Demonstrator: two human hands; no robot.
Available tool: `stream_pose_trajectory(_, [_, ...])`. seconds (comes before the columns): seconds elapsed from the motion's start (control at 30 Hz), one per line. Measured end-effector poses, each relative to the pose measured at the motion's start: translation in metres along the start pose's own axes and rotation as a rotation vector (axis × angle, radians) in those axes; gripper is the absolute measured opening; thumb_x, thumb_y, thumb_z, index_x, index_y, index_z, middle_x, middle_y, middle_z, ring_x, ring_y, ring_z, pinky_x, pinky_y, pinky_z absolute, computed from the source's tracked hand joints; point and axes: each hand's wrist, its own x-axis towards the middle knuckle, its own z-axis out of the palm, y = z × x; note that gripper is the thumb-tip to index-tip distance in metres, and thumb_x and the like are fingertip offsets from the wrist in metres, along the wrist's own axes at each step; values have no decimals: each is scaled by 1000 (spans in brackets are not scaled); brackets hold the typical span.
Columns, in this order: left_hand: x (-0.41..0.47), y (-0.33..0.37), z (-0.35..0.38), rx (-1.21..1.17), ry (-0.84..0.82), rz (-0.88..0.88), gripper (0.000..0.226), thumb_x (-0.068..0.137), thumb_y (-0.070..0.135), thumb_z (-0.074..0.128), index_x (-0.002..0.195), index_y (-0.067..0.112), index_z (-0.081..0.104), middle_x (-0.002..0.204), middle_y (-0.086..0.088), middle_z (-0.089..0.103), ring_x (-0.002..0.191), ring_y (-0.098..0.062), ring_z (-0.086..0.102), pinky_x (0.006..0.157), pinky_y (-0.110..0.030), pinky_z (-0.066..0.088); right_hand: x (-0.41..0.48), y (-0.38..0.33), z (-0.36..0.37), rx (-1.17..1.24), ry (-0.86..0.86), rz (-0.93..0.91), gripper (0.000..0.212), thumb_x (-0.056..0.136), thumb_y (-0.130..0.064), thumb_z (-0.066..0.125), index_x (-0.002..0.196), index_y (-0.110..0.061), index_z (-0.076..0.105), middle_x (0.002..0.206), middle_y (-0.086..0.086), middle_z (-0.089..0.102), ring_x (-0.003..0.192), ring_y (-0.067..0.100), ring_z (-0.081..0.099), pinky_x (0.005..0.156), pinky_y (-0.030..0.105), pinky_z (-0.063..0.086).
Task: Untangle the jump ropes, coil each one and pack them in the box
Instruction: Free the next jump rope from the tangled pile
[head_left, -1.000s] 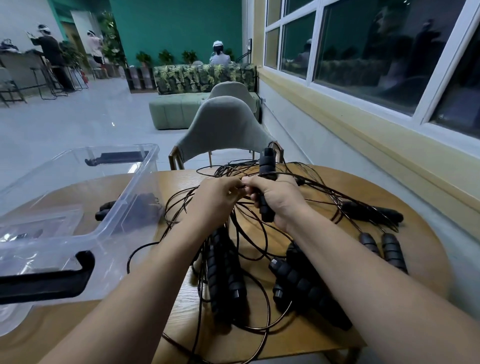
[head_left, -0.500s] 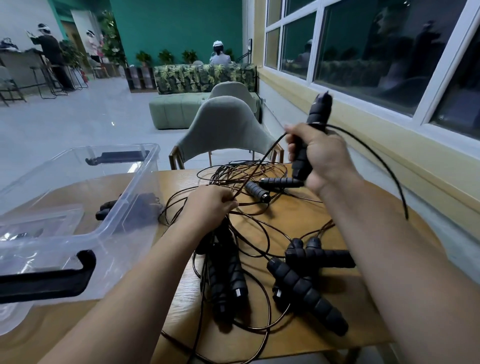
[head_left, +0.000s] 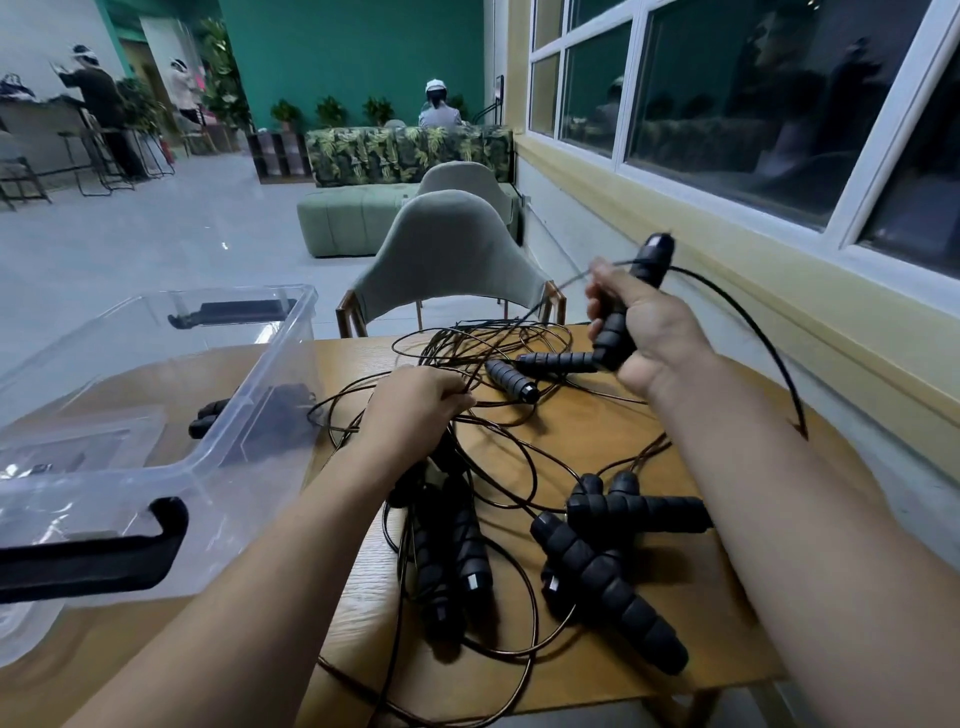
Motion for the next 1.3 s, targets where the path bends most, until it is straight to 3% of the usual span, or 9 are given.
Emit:
stream_pose_trajectory(0.27, [1, 2, 0, -16, 26, 27, 45, 93, 36, 75, 59, 27, 47, 60, 3, 53, 67, -23, 51, 59, -37, 37, -9, 67, 17, -238, -192, 101, 19, 89, -13, 84, 85, -10, 66, 71, 6, 65, 56, 13, 53, 48, 25, 40])
stream_pose_trajectory(0.43, [1, 4, -1, 3, 50, 65, 31, 89, 49, 63, 84, 20, 73, 70, -1, 67, 70, -24, 57, 60, -38, 42, -21, 92, 28, -355, -258, 87, 22, 88, -10, 84, 103, -7, 69, 76, 8, 66, 54, 10, 55, 45, 21, 41])
stream_pose_trajectory(0.57, [2, 4, -1, 36, 62, 123, 29, 83, 46, 53, 82, 23, 71, 71, -2, 68, 69, -25, 55, 61, -38, 43, -25, 98, 31, -592, -200, -98, 11, 89, -12, 81, 84, -14, 72, 70, -1, 70, 51, 1, 60, 48, 16, 45])
stream_pose_trajectory(0.63, [2, 3, 0, 39, 76, 131, 28, 84, 49, 55, 82, 27, 72, 72, -1, 70, 69, -23, 54, 63, -39, 47, -21, 98, 30, -714, -180, -218, 15, 87, -19, 81, 75, -16, 71, 68, 0, 72, 58, 7, 65, 54, 24, 51])
stream_pose_trajectory(0.73, [1, 4, 2, 43, 70, 119, 27, 87, 50, 59, 88, 29, 76, 78, 2, 73, 74, -24, 61, 67, -40, 51, -17, 97, 30, -851, -170, -319, 15, 83, -26, 80, 77, -14, 74, 74, 5, 75, 76, 25, 72, 70, 41, 57])
stream_pose_trajectory(0.9, [-1, 7, 5, 44, 43, 107, 21, 88, 47, 62, 91, 33, 77, 82, 8, 75, 80, -20, 64, 69, -37, 51, -15, 92, 27, -1007, -168, -424, 19, 82, -26, 80, 76, -10, 73, 68, 5, 72, 71, 24, 70, 67, 39, 55])
stream_pose_trajectory(1.03, [-1, 2, 8, 114, 3, 45, 18, 88, 47, 69, 88, 30, 74, 80, 7, 73, 82, -21, 65, 74, -40, 55, -18, 72, 29, -886, -212, -359, 11, 84, -20, 77, 80, -10, 75, 69, 5, 76, 56, 13, 69, 57, 35, 56])
stream_pose_trajectory(1.13, [-2, -1, 10, 122, -9, 9, 9, 90, 43, 72, 90, 34, 75, 88, 8, 75, 91, -19, 66, 79, -39, 55, -21, 42, 31, -722, -196, -335, 13, 83, -19, 79, 83, -6, 74, 74, 10, 77, 60, 19, 67, 64, 43, 57])
stream_pose_trajectory(1.3, [2, -6, 7, 44, 51, 30, 16, 93, 45, 68, 88, 31, 73, 74, 8, 68, 82, -25, 62, 70, -39, 53, -21, 1, 24, -502, -126, -367, 12, 88, -8, 80, 79, -6, 72, 66, 7, 69, 55, 18, 56, 52, 29, 46])
